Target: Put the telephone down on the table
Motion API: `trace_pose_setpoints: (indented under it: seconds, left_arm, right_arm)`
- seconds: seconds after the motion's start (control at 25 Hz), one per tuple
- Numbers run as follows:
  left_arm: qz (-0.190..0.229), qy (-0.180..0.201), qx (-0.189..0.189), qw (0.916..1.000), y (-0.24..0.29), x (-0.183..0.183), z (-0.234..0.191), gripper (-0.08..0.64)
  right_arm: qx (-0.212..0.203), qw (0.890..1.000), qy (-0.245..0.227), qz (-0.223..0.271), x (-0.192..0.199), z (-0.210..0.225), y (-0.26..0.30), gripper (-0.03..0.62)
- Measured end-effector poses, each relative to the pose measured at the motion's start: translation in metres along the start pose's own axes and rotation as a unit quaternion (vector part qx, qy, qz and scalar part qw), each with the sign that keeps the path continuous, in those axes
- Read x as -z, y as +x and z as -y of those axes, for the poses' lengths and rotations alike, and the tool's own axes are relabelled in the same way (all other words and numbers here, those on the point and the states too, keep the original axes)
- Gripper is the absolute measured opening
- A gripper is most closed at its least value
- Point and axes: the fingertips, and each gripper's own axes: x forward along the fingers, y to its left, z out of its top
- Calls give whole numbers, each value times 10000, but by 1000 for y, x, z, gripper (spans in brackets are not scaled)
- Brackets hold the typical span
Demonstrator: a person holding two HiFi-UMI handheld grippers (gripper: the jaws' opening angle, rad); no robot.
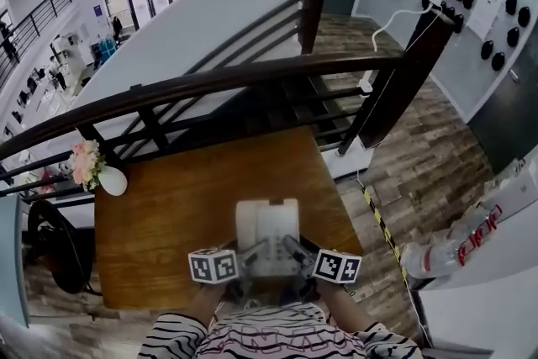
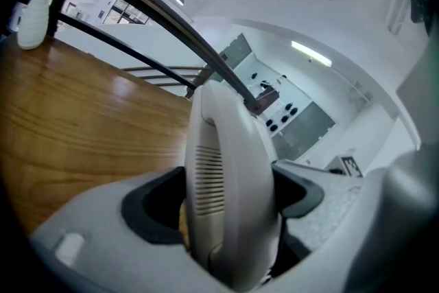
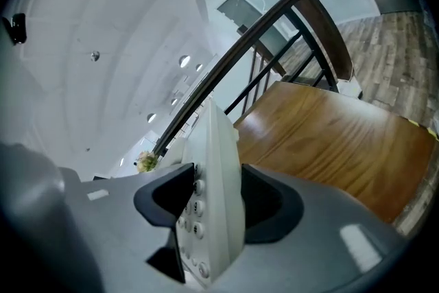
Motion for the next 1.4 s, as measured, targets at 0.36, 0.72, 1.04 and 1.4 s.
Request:
trace_pose_setpoints:
  seconds: [0.36,0.72,1.04,1.4]
  left_arm:
    - [198,-263,-280,9991,71,-55,-26,379]
    - [294,-356,-520,9976,141,-101,-60,379]
    - [355,-510,-720,9955,194,-130,-100,379]
    - [343,-660,-866,9935,241,-152,-139,378]
  right_arm:
    - [-140,9989,-135,-422,-73,40,59,213]
    - [-259,9971,-119,-702,-130,86,119,213]
    - [-341,9951,-127,-917,-165,126,175,213]
    - [-340,9937,-94,-1063,-190,165,225,215]
